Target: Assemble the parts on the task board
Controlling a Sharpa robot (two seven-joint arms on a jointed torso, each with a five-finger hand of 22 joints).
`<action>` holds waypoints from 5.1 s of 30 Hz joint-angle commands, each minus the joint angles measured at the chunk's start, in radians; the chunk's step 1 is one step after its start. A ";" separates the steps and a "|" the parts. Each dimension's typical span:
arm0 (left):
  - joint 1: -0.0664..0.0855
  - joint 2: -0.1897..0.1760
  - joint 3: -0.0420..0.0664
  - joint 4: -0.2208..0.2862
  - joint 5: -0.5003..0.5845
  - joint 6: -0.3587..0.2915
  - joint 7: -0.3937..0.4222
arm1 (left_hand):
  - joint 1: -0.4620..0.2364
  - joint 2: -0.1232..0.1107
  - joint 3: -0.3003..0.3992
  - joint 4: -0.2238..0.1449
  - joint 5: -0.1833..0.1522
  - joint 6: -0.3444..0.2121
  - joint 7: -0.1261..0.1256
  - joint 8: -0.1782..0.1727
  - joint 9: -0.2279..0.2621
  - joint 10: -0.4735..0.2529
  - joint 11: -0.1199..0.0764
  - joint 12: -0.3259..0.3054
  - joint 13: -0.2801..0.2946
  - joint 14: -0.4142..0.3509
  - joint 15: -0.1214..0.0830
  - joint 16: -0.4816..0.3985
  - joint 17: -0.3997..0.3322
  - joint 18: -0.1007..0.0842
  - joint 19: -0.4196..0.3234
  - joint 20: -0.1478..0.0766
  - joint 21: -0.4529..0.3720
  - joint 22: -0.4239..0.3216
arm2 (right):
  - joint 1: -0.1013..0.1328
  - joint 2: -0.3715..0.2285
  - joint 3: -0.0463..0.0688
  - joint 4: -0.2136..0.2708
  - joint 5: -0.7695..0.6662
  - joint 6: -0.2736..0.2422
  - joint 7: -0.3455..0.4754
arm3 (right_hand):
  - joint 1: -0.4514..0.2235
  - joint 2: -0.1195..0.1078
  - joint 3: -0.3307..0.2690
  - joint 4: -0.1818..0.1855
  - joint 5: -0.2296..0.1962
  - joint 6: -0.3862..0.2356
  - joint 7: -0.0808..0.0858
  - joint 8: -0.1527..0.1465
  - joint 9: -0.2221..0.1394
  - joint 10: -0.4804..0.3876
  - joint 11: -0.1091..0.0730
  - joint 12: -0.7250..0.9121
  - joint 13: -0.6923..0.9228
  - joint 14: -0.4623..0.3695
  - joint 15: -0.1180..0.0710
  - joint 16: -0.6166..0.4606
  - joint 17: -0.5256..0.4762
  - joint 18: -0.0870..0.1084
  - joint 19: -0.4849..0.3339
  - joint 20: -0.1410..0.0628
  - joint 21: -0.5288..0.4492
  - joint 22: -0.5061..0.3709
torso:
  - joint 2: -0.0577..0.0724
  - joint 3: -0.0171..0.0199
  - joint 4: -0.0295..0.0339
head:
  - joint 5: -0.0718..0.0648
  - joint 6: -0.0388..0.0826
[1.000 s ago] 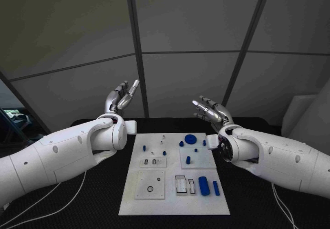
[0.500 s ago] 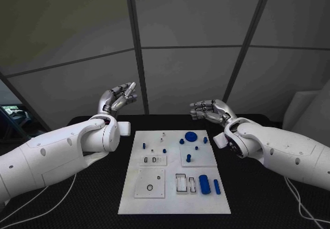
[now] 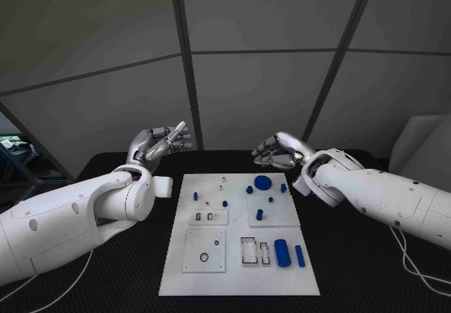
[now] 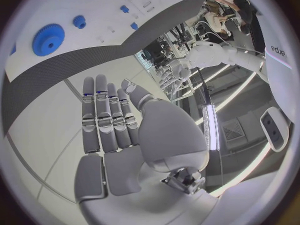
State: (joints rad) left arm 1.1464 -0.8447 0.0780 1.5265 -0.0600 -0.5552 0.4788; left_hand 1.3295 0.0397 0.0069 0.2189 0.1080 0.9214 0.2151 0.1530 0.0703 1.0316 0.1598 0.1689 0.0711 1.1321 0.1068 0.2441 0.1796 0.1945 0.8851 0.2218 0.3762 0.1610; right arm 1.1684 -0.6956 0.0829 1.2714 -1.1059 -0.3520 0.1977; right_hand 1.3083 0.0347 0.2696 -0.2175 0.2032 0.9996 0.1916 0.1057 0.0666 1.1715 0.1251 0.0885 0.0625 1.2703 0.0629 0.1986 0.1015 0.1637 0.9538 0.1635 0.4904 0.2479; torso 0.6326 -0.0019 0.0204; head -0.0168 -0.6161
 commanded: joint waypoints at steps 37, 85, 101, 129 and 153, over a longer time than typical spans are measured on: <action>-0.029 -0.058 0.001 0.131 -0.067 0.102 -0.045 | 0.013 -0.001 -0.008 -0.006 -0.001 0.015 0.006 -0.018 -0.004 0.018 0.001 -0.020 -0.002 0.019 -0.003 -0.006 0.021 -0.011 0.020 -0.005 0.007 -0.003 | 0.021 0.014 0.001 0.072 -0.641 0.246 -0.302 | -0.021 -0.113 0.077 0.054 -0.004 0.020 -0.032 -0.040 0.000 -0.078 -0.025 -0.019 0.003 0.205 -0.056 0.442 0.375 0.011 0.071 -0.051 0.497 0.338 | 0.098 -0.0057 0.0368 | -0.043 0.014; -0.028 -0.075 0.001 0.142 -0.067 0.106 -0.050 | 0.012 0.000 -0.009 -0.006 -0.001 0.015 0.007 -0.022 -0.004 0.017 0.002 -0.024 -0.002 0.017 -0.002 -0.011 0.023 -0.011 0.020 -0.004 0.006 -0.004 | 0.020 0.020 0.001 0.094 -0.647 0.120 -0.296 | 0.016 -0.101 0.210 0.079 -0.022 0.119 -0.041 -0.022 0.007 0.054 -0.047 -0.010 0.006 0.225 -0.070 0.887 0.798 -0.051 0.256 -0.061 0.802 0.754 | 0.107 -0.0016 0.0394 | -0.037 0.002; -0.028 -0.073 0.001 0.139 -0.067 0.107 -0.051 | 0.014 0.000 -0.009 -0.007 0.000 0.015 0.007 -0.022 -0.004 0.017 0.002 -0.025 -0.002 0.017 -0.002 -0.012 0.024 -0.011 0.020 -0.004 0.006 -0.005 | 0.032 0.115 0.001 0.006 -0.651 0.033 -0.331 | 0.008 -0.106 0.219 0.088 -0.014 0.124 -0.044 -0.024 0.006 0.059 -0.047 -0.016 0.005 0.222 -0.069 0.919 0.823 -0.055 0.265 -0.061 0.824 0.782 | 0.112 -0.0017 0.0446 | -0.027 0.008; -0.023 -0.065 0.002 0.138 -0.067 0.107 -0.052 | 0.014 0.000 -0.009 -0.007 0.000 0.015 0.007 -0.022 -0.004 0.017 0.002 -0.025 -0.002 0.017 -0.002 -0.012 0.024 -0.011 0.020 -0.004 0.006 -0.005 | 0.041 0.259 0.001 -0.147 -0.644 0.077 -0.296 | -0.003 -0.112 0.220 0.097 -0.010 0.122 -0.044 -0.027 0.005 0.057 -0.047 -0.020 0.004 0.219 -0.068 0.930 0.830 -0.055 0.263 -0.060 0.829 0.787 | 0.114 0.0001 0.0441 | -0.010 0.003; -0.019 -0.064 0.002 0.140 -0.067 0.105 -0.049 | 0.016 0.001 -0.009 -0.009 -0.001 0.016 0.007 -0.023 -0.004 0.018 0.002 -0.026 -0.002 0.017 -0.002 -0.013 0.025 -0.011 0.020 -0.004 0.005 -0.005 | 0.041 0.300 -0.010 -0.192 -0.675 0.148 -0.355 | -0.008 -0.114 0.223 0.104 -0.015 0.111 -0.041 -0.035 0.003 0.042 -0.043 -0.025 0.003 0.214 -0.065 0.933 0.826 -0.054 0.254 -0.057 0.828 0.782 | 0.116 0.0018 0.0452 | -0.005 -0.005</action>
State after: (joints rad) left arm 1.1252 -0.9088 0.0789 1.6648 -0.1202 -0.4595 0.4227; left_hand 1.3373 0.0396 0.0015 0.2135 0.1079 0.9346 0.2161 0.1333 0.0671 1.0457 0.1563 0.1461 0.0709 1.1455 0.1002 0.2362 0.2040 0.1945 0.8968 0.2166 0.3799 0.1565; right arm 1.2098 -0.3963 0.0761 1.0794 -1.7628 -0.2271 -0.1271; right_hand 1.3077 -0.0737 0.4937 -0.1186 0.1888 1.1108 0.1471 0.0741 0.0683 1.2214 0.0811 0.0675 0.0660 1.4650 -0.0001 1.1278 0.9288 0.1162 1.2101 0.1033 1.3126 1.0311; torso 0.7480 -0.0008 0.0649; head -0.0227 -0.6205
